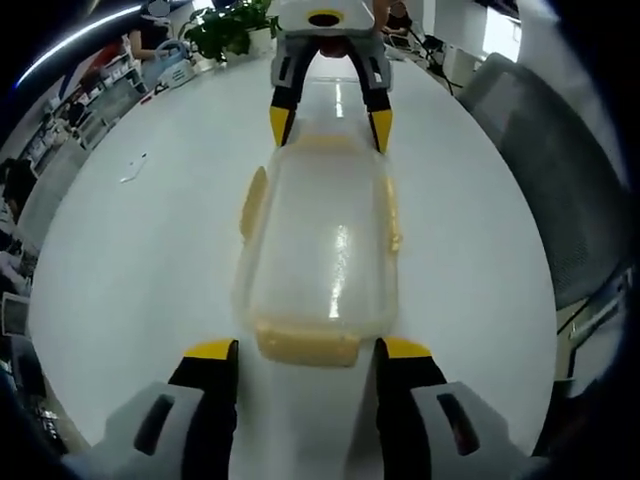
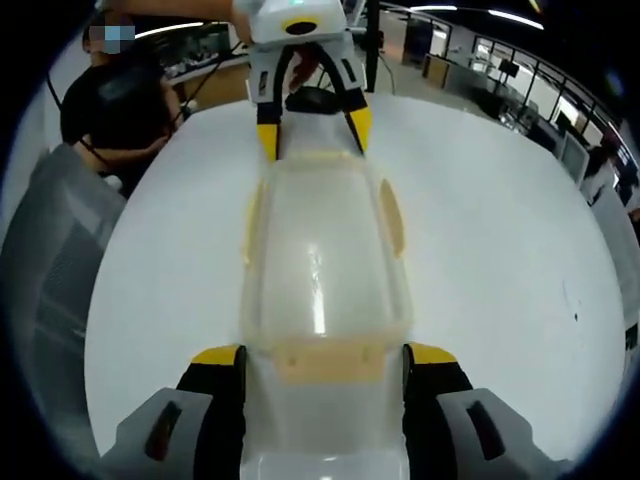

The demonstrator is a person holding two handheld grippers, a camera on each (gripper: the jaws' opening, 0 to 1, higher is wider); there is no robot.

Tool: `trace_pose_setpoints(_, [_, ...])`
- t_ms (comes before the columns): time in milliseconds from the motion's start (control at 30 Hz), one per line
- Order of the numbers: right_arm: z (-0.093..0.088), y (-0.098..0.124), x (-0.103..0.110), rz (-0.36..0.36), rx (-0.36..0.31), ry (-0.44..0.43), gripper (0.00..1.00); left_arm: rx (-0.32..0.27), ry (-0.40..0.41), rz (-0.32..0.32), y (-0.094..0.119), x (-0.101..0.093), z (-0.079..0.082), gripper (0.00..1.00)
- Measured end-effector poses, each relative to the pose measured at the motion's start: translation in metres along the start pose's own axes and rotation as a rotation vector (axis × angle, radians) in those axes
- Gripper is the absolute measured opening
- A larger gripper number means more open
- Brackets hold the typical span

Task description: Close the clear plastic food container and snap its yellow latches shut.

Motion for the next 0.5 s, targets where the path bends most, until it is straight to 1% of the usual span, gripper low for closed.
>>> trace_pose_setpoints(33, [0.0005, -0.0003, -0.0002, 0.002, -0.001, 0.005, 0.62, -0.001, -0.025, -0.005, -0.0001, -0.0002, 0.0010, 0.56])
trace_pose_setpoints(100, [0.0015, -0.0002, 0.0005, 0.006, -0.001, 0.012, 0.61, 0.006, -0.012, -0.017, -0.0007, -0.0013, 0.0014, 0.54])
trace_pose_setpoints(233, [0.0017, 0.0002, 0.0002, 0.008, 0.000, 0.013, 0.60, 0.008, -0.032, -0.050, -0.0016, -0.0036, 0.0023, 0.49])
trace_pose_setpoints(300, [0.0013, 0.0000, -0.0002, 0.009, 0.000, 0.014, 0.60, 0.007, -0.030, -0.053, -0.0015, -0.0034, 0.0018, 0.48])
trace_pose_setpoints(400, [0.0008, 0.0006, -0.0010, 0.009, 0.004, 0.014, 0.57, 0.002, -0.013, -0.057, -0.0013, -0.0036, 0.0004, 0.48])
trace_pose_setpoints(467, [-0.0002, 0.0025, -0.0016, 0.009, 0.009, 0.013, 0.49, 0.004, -0.006, -0.063, -0.0012, -0.0041, 0.0002, 0.47])
trace_pose_setpoints(500, [-0.0010, 0.0041, -0.0016, 0.016, 0.010, 0.024, 0.49, 0.001, 0.000, -0.067, -0.0013, -0.0047, 0.0004, 0.47])
Point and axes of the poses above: the point that each gripper's makers call its tool centre point, and the gripper's own axes: y roughly backward along the fingers, x roughly to its left, z roughly out of its top, the point moved 6 cm from there along y, roughly backward along the fingers, and after that the axes turned 5 degrees about -z, right-handed, at the moved point
